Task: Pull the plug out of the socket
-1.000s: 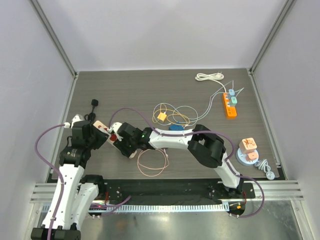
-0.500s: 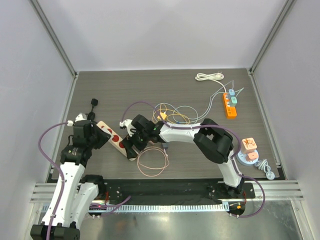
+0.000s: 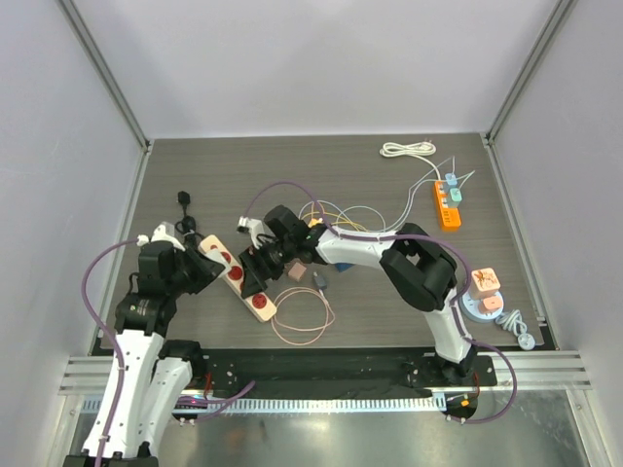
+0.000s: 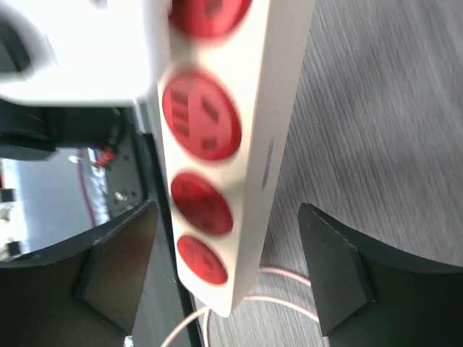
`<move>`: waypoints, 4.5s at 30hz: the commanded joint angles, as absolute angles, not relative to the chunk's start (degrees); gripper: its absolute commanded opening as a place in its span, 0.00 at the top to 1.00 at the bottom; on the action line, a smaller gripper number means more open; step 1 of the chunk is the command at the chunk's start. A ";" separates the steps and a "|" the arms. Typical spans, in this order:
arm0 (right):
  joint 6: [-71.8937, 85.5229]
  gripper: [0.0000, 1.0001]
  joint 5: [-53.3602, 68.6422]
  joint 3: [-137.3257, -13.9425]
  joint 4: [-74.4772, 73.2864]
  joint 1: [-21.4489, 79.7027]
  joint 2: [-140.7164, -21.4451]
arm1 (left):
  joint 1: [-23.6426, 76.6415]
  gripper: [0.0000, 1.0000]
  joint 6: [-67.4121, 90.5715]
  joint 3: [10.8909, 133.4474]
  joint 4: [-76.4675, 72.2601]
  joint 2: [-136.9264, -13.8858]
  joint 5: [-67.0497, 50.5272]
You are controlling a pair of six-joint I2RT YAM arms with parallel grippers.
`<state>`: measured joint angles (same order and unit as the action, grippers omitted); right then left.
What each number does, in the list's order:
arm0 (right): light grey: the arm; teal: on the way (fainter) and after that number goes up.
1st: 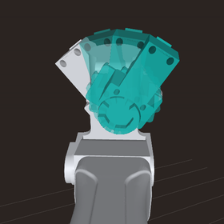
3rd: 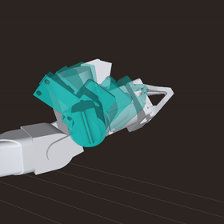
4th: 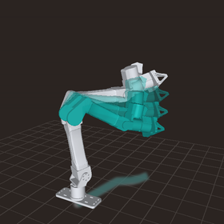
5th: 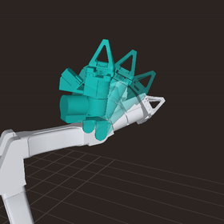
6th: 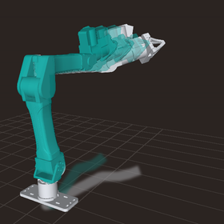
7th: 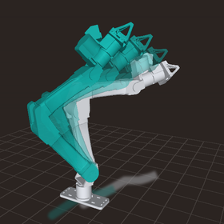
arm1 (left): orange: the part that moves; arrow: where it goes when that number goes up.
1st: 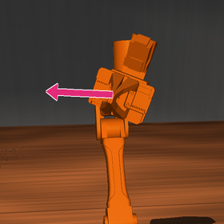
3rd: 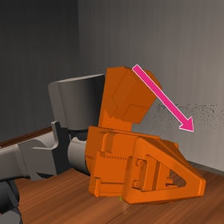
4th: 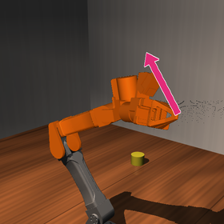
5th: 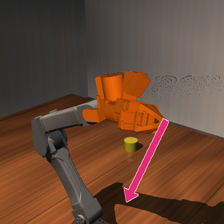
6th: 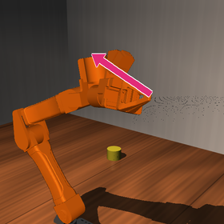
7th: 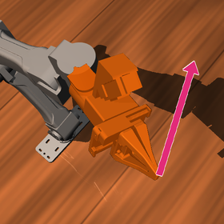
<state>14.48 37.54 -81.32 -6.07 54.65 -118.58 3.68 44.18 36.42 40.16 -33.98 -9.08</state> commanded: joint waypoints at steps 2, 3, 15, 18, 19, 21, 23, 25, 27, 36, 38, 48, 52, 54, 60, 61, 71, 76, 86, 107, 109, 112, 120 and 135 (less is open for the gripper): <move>19.42 0.22 43.85 -86.91 -0.88 53.70 -121.37 | 3.69 1.00 42.89 37.62 35.16 -30.76 -13.53; 20.12 0.25 44.64 -87.27 -0.36 53.53 -121.90 | 3.69 1.00 42.98 37.53 35.24 -30.41 -13.80; 32.25 0.81 45.97 -89.12 13.97 52.91 -126.91 | 3.69 1.00 43.24 37.27 34.98 -30.23 -14.94; 33.39 0.99 40.71 -89.30 12.13 52.82 -128.58 | 3.69 1.00 42.98 37.44 34.63 -30.50 -14.85; 34.62 0.99 38.95 -89.30 11.69 52.74 -129.72 | 3.78 1.00 42.89 37.44 34.63 -30.85 -14.85; 35.94 0.99 37.80 -89.30 11.25 52.56 -130.95 | 3.69 1.00 42.98 37.79 34.72 -31.11 -14.77; 35.78 0.99 37.01 -90.08 9.94 52.56 -132.36 | 3.78 1.00 43.07 38.49 35.50 -31.11 -13.63; 33.07 0.99 34.55 -91.14 5.22 52.73 -133.58 | 3.69 1.00 43.24 39.55 38.13 -30.68 -11.35; 31.91 0.88 33.32 -93.16 2.56 52.65 -134.47 | 3.69 1.00 43.59 41.65 40.85 -29.54 -5.91; 27.34 0.22 31.29 -95.97 -4.64 52.65 -131.23 | 3.69 1.00 47.02 46.40 44.38 -23.47 -1.14; 26.28 0.18 29.27 -97.38 -6.50 52.47 -129.73 | 3.69 1.00 47.98 47.37 44.39 -23.90 -2.28; 28.30 0.09 15.22 -89.67 -12.22 44.75 -113.14 | 3.78 1.00 48.43 46.76 37.28 -36.38 -19.94; 28.30 0.09 6.61 -79.31 -14.58 41.49 -104.17 | 5.70 1.00 51.67 42.29 28.32 -40.51 -20.48; 28.39 0.08 1.53 -75.95 -16.60 40.09 -99.51 | 9.73 1.00 52.56 41.57 23.23 -45.84 -17.07; 28.74 0.05 -2.46 -62.86 -20.12 33.68 -88.10 | 21.69 1.00 53.52 44.03 8.30 -63.08 -9.33; 28.91 0.04 -2.90 -60.06 -20.56 32.97 -86.59 | 21.97 0.99 53.61 44.47 6.87 -68.67 -8.71; 29.10 0.00 -19.75 -55.64 -33.47 28.92 -73.56 | 23.37 0.73 52.74 51.06 -3.86 -92.54 -9.60; 29.79 0.00 -19.25 -54.41 -36.38 24.53 -72.52 | 24.87 0.18 49.84 49.84 -3.17 -90.09 -4.23; 31.81 0.00 -26.19 -53.35 -41.65 7.40 -64.34 | 29.34 0.01 46.67 51.50 -0.26 -79.99 -1.76; 41.12 0.00 -9.15 -40.61 -26.91 -34.72 -64.50 | 55.63 0.06 52.47 40.70 -0.62 -59.69 -0.53; 41.39 0.00 -6.34 -38.50 -25.23 -34.72 -66.00 | 55.63 0.06 52.38 39.82 1.56 -56.09 2.08; 40.70 0.00 -4.32 -35.52 -22.51 -34.72 -66.71 | 55.64 0.09 51.51 38.41 2.37 -54.32 4.39; 41.74 0.00 7.19 -26.11 -17.32 -33.14 -63.81 | 55.81 0.16 49.57 41.75 -4.99 -67.40 -2.00; 52.74 0.00 10.98 -27.68 -12.57 -7.83 -61.86 | 63.10 0.12 45.19 56.95 -2.39 -87.18 0.16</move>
<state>50.33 7.44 -25.87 -15.20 -10.09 -59.90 61.39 49.25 52.84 -4.89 -86.96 -3.09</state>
